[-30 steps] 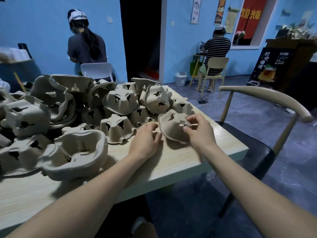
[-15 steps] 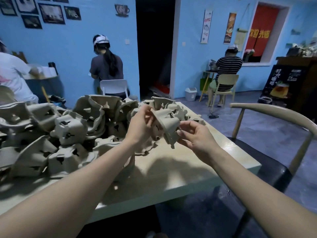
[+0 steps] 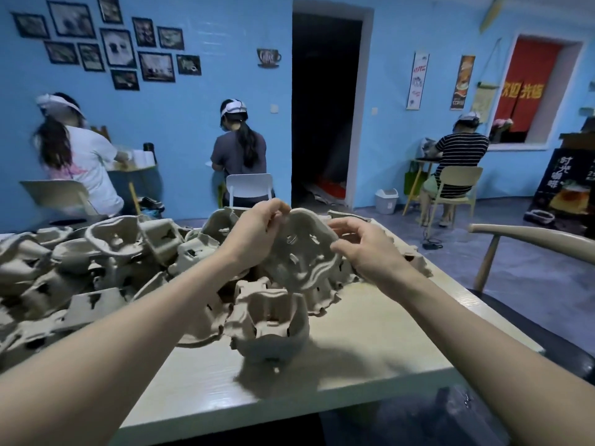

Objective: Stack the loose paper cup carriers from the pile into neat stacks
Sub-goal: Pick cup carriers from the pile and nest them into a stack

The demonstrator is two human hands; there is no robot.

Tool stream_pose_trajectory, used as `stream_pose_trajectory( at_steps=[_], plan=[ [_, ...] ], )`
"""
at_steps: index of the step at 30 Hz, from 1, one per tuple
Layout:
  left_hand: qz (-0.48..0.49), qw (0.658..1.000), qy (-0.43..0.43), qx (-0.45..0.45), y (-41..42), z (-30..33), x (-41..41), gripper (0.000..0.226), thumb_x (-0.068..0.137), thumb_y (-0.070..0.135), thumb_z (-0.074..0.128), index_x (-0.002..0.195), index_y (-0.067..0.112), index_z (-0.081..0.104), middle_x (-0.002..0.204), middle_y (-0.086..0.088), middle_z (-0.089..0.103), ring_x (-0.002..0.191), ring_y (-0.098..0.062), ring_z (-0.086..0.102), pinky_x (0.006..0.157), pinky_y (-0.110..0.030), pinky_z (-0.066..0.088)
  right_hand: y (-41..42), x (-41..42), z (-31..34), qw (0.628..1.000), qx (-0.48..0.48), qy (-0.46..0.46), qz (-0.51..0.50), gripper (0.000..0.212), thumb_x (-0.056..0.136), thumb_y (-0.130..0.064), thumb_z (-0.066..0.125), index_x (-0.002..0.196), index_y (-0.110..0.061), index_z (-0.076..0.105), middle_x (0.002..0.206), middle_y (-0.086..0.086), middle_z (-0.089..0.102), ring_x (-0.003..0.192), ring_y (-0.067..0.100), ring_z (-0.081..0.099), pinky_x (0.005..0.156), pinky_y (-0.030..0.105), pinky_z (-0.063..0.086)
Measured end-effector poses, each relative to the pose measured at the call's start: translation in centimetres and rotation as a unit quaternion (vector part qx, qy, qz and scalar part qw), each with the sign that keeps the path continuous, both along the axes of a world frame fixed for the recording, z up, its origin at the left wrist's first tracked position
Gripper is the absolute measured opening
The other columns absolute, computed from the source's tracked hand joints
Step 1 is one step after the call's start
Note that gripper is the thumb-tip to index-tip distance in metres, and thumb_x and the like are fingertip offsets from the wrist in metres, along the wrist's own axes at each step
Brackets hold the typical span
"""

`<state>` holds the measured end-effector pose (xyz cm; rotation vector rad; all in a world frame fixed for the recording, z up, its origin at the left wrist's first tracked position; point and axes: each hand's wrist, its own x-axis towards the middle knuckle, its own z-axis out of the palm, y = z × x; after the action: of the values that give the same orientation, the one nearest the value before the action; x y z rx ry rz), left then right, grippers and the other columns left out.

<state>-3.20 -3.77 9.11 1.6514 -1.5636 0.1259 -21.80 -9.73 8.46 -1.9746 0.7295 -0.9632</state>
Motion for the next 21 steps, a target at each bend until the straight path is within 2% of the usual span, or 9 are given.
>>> stream_pose_trajectory(
  at_steps=[3,5,7,10,13,15,18,19,21],
  plan=[
    [0.003,1.000,-0.024,0.015,0.9,0.3,0.7,0.019,0.097,0.015,0.047,0.113,0.014,0.060,0.104,0.000,0.058,0.090,-0.013,0.051,0.071,-0.016,0.031,1.1,1.5,0.6,0.998,-0.049,0.036,0.009,0.014,0.089,-0.015,0.061,0.100,-0.009,0.067,0.093,0.007,0.070,0.088,0.021,0.066,0.081,0.037,0.055],
    [0.001,0.999,-0.030,0.013,1.6,0.2,1.1,0.018,0.096,0.014,0.050,0.110,0.013,0.062,0.106,-0.001,0.060,0.091,-0.012,0.051,0.070,-0.013,0.032,1.3,2.5,0.4,0.995,-0.069,0.063,-0.017,0.011,0.086,-0.014,0.063,0.093,-0.008,0.070,0.088,0.007,0.071,0.087,0.022,0.066,0.082,0.042,0.054],
    [-0.001,1.000,-0.024,0.012,2.2,0.0,1.5,0.016,0.094,0.014,0.054,0.107,0.013,0.063,0.104,-0.003,0.061,0.090,-0.013,0.053,0.070,-0.010,0.033,1.4,3.1,0.0,0.995,-0.052,0.078,-0.032,0.006,0.084,-0.011,0.065,0.085,-0.009,0.070,0.084,0.006,0.070,0.083,0.022,0.065,0.080,0.041,0.054],
    [0.033,0.999,-0.003,0.043,3.4,-1.2,2.0,0.025,0.090,0.023,0.060,0.114,0.016,0.057,0.103,-0.003,0.058,0.092,-0.017,0.054,0.082,-0.022,0.041,1.9,3.6,-0.7,0.996,0.061,0.058,-0.035,0.021,0.084,-0.001,0.063,0.066,-0.011,0.063,0.069,0.006,0.061,0.066,0.019,0.058,0.062,0.029,0.052],
    [0.099,0.986,0.046,0.129,4.7,-2.8,2.6,0.034,0.089,0.036,0.060,0.116,0.018,0.049,0.098,0.001,0.056,0.090,-0.014,0.053,0.079,-0.026,0.041,2.6,3.6,-1.5,0.977,0.209,0.019,-0.035,0.022,0.087,0.005,0.058,0.069,-0.006,0.059,0.065,0.009,0.058,0.055,0.015,0.054,0.042,0.017,0.047],
    [0.106,0.974,0.093,0.176,5.5,-3.9,3.1,0.031,0.087,0.040,0.061,0.106,0.018,0.050,0.090,0.003,0.056,0.081,-0.012,0.054,0.068,-0.025,0.041,2.9,3.5,-2.1,0.958,0.284,0.006,-0.036,0.017,0.087,0.007,0.057,0.074,-0.004,0.059,0.070,0.013,0.058,0.057,0.017,0.055,0.040,0.017,0.048],
    [0.074,0.962,0.182,0.191,6.3,-4.7,3.5,0.025,0.085,0.036,0.067,0.078,0.013,0.062,0.067,0.003,0.060,0.057,-0.008,0.051,0.049,-0.018,0.039,3.2,3.7,-3.3,0.938,0.344,0.011,-0.041,0.021,0.086,0.009,0.058,0.070,-0.005,0.056,0.071,0.011,0.056,0.060,0.018,0.056,0.042,0.021,0.052],
    [0.072,0.958,0.202,0.192,6.5,-4.9,3.6,0.024,0.084,0.034,0.068,0.076,0.012,0.064,0.062,0.004,0.060,0.054,-0.007,0.050,0.048,-0.017,0.040,3.4,3.8,-3.6,0.935,0.352,0.015,-0.042,0.022,0.086,0.009,0.058,0.069,-0.006,0.055,0.071,0.011,0.057,0.061,0.018,0.057,0.046,0.023,0.053],
    [0.076,0.952,0.227,0.191,6.6,-5.2,3.6,0.024,0.082,0.033,0.071,0.085,0.010,0.068,0.066,0.002,0.064,0.057,-0.009,0.053,0.055,-0.021,0.044,3.5,3.8,-4.1,0.933,0.357,0.021,-0.046,0.023,0.085,0.010,0.058,0.069,-0.006,0.054,0.072,0.011,0.057,0.063,0.019,0.058,0.049,0.025,0.055]
  ],
)
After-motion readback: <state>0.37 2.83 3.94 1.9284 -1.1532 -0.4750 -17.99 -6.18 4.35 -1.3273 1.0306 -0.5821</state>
